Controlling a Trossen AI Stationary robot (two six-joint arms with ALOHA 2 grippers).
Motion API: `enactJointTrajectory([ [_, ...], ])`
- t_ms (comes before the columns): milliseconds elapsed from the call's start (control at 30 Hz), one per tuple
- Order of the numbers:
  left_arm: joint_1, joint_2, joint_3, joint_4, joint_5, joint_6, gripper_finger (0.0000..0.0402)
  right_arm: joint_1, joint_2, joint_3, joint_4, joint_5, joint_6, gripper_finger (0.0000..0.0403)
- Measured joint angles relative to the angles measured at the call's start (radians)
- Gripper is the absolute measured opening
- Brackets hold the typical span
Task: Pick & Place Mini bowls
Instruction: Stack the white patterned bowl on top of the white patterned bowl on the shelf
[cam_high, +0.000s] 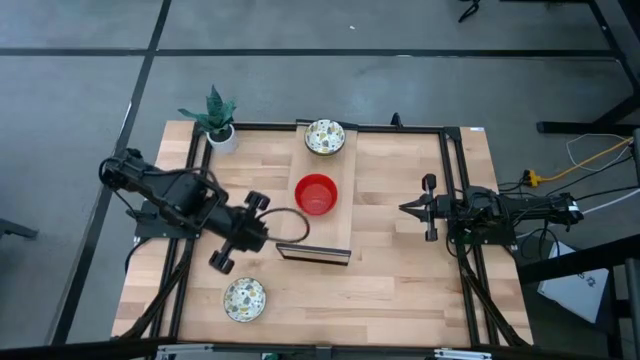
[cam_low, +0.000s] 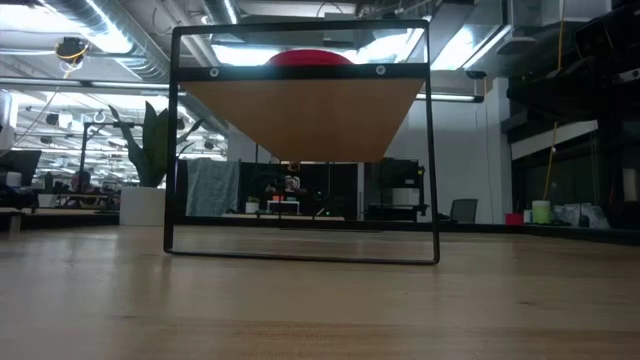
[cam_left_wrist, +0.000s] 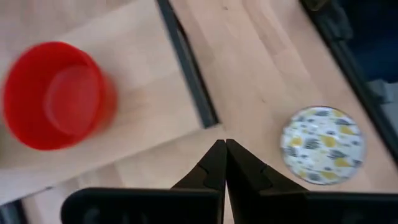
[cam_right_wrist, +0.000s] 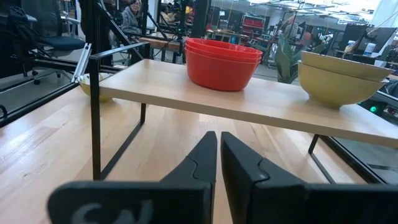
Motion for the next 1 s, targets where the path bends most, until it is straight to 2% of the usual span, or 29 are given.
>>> enactJointTrajectory([
  [333,-0.141,0.012,0.000,-0.042,0.050,-0.213,0.0001,0.000,0.000,0.000,0.000,0.000,0.000,0.0026],
  [700,-0.217,0.022,0.000,-0.043,0.032,-0.401,0.0009,0.000,0.000,0.000,0.000,0.000,0.000,0.0026],
  [833,-0.222,0.044,0.000,-0.047,0.032,-0.434,0.0037,0.000,0.000,0.000,0.000,0.000,0.000,0.0026],
  [1000,-0.221,0.090,0.000,-0.114,0.040,-0.484,0.0099,0.000,0.000,0.000,0.000,0.000,0.000,0.0026],
])
